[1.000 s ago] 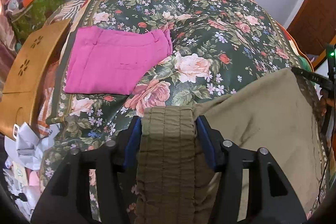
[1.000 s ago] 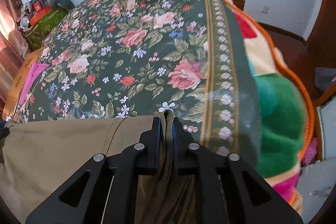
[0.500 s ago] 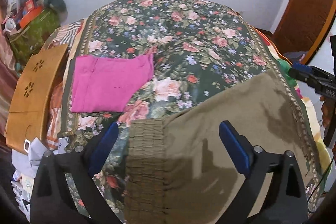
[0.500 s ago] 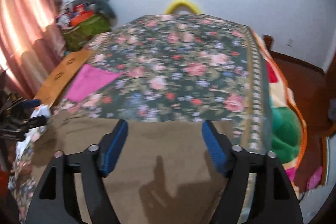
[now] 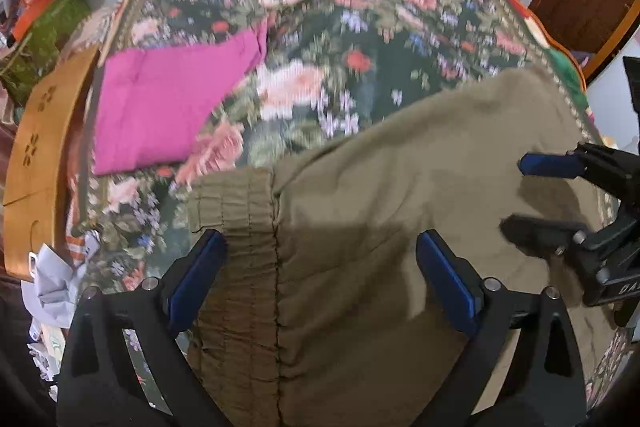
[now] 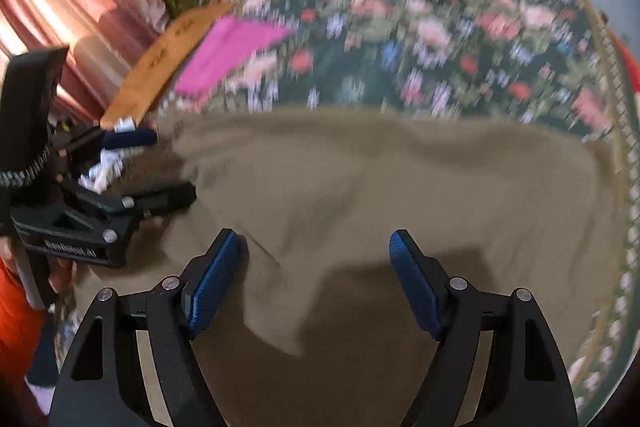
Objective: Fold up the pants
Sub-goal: 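Fold the held pants over again with both tools and lay them down, then open both tools and lift them away from the folded pants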
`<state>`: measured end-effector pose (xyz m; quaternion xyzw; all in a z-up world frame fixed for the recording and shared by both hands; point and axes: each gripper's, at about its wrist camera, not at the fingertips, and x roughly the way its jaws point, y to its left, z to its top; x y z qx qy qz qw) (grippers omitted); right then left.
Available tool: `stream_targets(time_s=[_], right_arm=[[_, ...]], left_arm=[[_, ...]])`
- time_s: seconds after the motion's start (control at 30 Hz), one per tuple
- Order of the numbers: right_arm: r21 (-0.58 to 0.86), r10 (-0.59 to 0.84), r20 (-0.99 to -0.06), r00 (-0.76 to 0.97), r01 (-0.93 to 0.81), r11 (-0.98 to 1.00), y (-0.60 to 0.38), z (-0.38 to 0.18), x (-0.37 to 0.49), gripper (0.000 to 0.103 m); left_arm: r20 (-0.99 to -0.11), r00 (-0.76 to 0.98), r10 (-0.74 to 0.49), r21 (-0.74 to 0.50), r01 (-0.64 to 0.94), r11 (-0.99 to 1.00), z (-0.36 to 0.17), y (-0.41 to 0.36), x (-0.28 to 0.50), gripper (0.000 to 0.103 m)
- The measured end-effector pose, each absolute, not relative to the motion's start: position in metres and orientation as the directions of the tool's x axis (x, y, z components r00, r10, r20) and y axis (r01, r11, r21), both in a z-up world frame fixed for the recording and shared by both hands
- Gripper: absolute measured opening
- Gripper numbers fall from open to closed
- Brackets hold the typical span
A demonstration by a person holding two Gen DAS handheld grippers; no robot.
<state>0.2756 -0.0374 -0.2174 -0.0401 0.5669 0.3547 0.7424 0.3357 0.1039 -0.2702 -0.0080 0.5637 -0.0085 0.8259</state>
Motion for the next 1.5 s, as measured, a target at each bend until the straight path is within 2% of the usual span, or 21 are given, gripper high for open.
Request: stream_targets(time_s=[0.17,0.57,1.07,1.23,1.37,1.5], right_arm=[[0.354,0.478,-0.874,0.090,-0.556,0.752,-0.050,-0.228,0.264,0.079],[0.348,0.464,-0.873,0.152,-0.474,0.809,-0.100,-0.215,0.226,0.079],[0.236,0.372,-0.886,0.276,-0.423,0.875,-0.136,-0.193,0.145,0.081],[0.247,0.371,-0.879,0.300,-0.381,0.891,-0.144,-0.192,0.139,0.081],[0.202,0.333,-0.887,0.320,-0.380,0.903,-0.137,-0.187,0.137,0.081],[0.201,0.357,-0.864,0.355,-0.407,0.891,-0.128,-0.169,0.133,0.081]], left_arm=[[-0.920,0.389,0.035,0.059,0.049,0.997,-0.275,0.096,0.321,0.099],[-0.913,0.407,0.032,0.033,-0.004,0.999,-0.261,0.111,0.274,0.099],[-0.903,0.426,-0.044,-0.107,-0.123,0.987,-0.249,0.129,0.211,0.099],[-0.905,0.423,-0.038,-0.117,-0.163,0.980,-0.246,0.136,0.196,0.099],[-0.904,0.426,-0.023,-0.111,-0.183,0.977,-0.239,0.139,0.187,0.099],[-0.883,0.467,-0.046,-0.161,-0.211,0.964,-0.222,0.146,0.177,0.099]])
